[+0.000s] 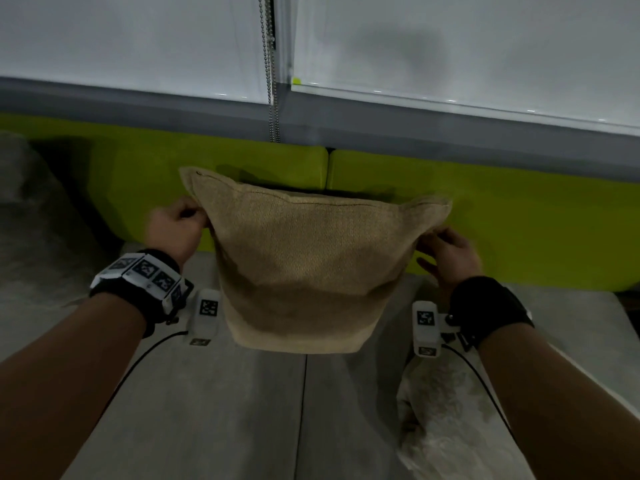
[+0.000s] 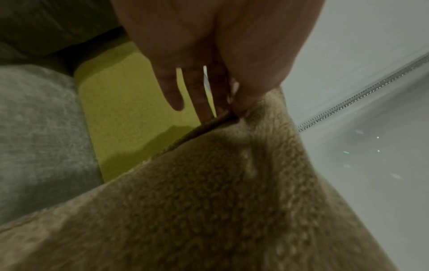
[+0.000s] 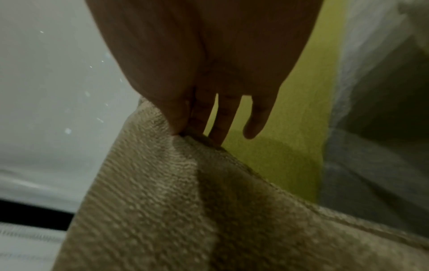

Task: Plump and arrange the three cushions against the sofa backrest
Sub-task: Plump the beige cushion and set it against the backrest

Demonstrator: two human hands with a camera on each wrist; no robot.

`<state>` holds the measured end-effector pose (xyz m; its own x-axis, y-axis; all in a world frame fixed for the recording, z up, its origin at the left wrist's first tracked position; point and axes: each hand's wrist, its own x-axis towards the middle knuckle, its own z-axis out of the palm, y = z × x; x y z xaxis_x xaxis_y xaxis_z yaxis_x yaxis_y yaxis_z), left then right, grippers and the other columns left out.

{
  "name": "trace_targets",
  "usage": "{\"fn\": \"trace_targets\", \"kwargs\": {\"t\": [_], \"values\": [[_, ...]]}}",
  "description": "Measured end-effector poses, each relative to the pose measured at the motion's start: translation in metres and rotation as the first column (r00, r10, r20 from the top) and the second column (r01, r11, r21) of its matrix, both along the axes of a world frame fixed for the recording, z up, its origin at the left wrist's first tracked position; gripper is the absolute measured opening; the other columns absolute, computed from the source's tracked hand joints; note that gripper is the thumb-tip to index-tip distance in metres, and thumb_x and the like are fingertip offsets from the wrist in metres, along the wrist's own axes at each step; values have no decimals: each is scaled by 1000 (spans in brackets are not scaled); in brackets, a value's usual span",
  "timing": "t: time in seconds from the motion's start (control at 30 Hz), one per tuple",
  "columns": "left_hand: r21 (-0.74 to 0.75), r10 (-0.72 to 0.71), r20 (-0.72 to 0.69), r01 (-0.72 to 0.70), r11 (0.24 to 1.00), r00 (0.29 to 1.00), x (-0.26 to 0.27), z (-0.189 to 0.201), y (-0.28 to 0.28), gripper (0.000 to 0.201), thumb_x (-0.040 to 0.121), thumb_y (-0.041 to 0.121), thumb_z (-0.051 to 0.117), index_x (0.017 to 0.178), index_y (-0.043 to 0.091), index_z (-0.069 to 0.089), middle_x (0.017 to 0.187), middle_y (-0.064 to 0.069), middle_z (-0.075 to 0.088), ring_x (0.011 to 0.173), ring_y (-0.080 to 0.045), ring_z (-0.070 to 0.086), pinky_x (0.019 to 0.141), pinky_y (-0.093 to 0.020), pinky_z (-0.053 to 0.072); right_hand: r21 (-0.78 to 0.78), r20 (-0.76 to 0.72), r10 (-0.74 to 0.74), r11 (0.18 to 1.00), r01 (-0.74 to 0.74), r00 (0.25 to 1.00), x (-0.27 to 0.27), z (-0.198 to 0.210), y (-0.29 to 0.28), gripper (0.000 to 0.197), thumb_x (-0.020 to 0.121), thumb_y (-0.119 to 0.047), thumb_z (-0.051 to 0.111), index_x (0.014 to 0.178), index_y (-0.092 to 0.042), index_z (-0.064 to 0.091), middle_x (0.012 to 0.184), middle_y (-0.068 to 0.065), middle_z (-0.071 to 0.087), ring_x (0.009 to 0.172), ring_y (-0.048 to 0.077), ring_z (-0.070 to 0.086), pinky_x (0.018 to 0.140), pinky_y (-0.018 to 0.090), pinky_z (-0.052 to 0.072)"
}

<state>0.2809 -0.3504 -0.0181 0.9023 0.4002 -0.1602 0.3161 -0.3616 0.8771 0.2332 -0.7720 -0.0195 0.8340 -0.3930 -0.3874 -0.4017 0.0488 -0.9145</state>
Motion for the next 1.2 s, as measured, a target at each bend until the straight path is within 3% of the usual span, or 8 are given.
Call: {"fn": "trace_targets", "kwargs": {"t": [0.17, 0.33, 0.47, 0.57, 0.73, 0.87, 1.0, 1.2], "values": [[-23, 91, 44, -90, 996, 995, 5, 6, 2, 11, 83, 35, 64, 79, 26, 69, 77, 6, 71, 91, -26, 72, 90, -46, 57, -130, -11, -101, 987, 99, 995, 12, -3, -17, 7, 98, -23, 68, 93, -27, 69, 98, -3, 76, 102, 19, 73, 93, 46, 55], [100, 90, 190, -110, 989, 978, -5, 9, -18, 13, 92, 28, 60, 104, 21, 58, 113, -7, 66, 101, -22, 61, 89, -35, 50, -483, 182, -90, 859, 169, 979, -6, -10, -5, 20, 101, -29, 62, 119, -23, 64, 113, 1, 68, 109, 24, 66, 87, 30, 53], [407, -194, 511, -37, 913, 838, -63, 20, -58, 32, 95, 21, 59, 119, 0, 56, 116, -20, 56, 107, -31, 54, 92, -34, 42, -782, 494, 470, 607, 139, 731, -63, 7, 51, 35, 98, -15, 62, 132, -13, 54, 134, -1, 57, 124, 28, 56, 105, 38, 44], [571, -525, 354, 265, 777, 774, -87, 5, -92, 39, 97, 24, 52, 132, 8, 54, 141, -13, 51, 131, -25, 45, 110, -37, 34, -954, 257, 800, 300, 10, 542, -74, -18, 89, 45, 102, -31, 58, 145, -18, 52, 154, 13, 52, 147, 37, 43, 118, 62, 31], [766, -664, -39, 449, 460, 747, -55, -33, -104, 61, 103, 50, 18, 157, 23, 27, 166, -3, 21, 154, -24, 16, 121, -54, 17, -982, -87, 775, 37, -183, 625, -24, -34, 126, 59, 103, -56, 40, 157, -31, 39, 167, -1, 35, 156, 29, 26, 122, 66, 16], [813, -604, -144, 442, 379, 784, -9, -29, -92, 70, 97, 65, 9, 159, 33, 13, 168, 4, 11, 155, -22, 10, 123, -51, 9, -942, -213, 595, 86, -325, 775, 36, -20, 113, 70, 97, -78, 19, 161, -49, 13, 174, -13, 7, 161, 24, 1, 121, 66, -11], [736, -482, -135, 414, 536, 865, 21, -30, -69, 76, 94, 72, 5, 159, 34, 2, 168, 6, 8, 155, -17, 4, 125, -48, 0, -877, -232, 458, 282, -388, 858, 72, -20, 84, 79, 92, -86, 10, 161, -48, 13, 173, -13, 14, 161, 19, 3, 121, 68, -13], [691, -288, -175, 326, 645, 941, 45, -39, -38, 81, 94, 71, -2, 160, 26, 10, 169, -3, 3, 155, -28, -4, 123, -52, -5, -840, -266, 395, 354, -412, 880, 75, -22, 60, 80, 93, -84, 10, 162, -45, 15, 174, -13, 4, 161, 19, -5, 115, 65, -22]]}}
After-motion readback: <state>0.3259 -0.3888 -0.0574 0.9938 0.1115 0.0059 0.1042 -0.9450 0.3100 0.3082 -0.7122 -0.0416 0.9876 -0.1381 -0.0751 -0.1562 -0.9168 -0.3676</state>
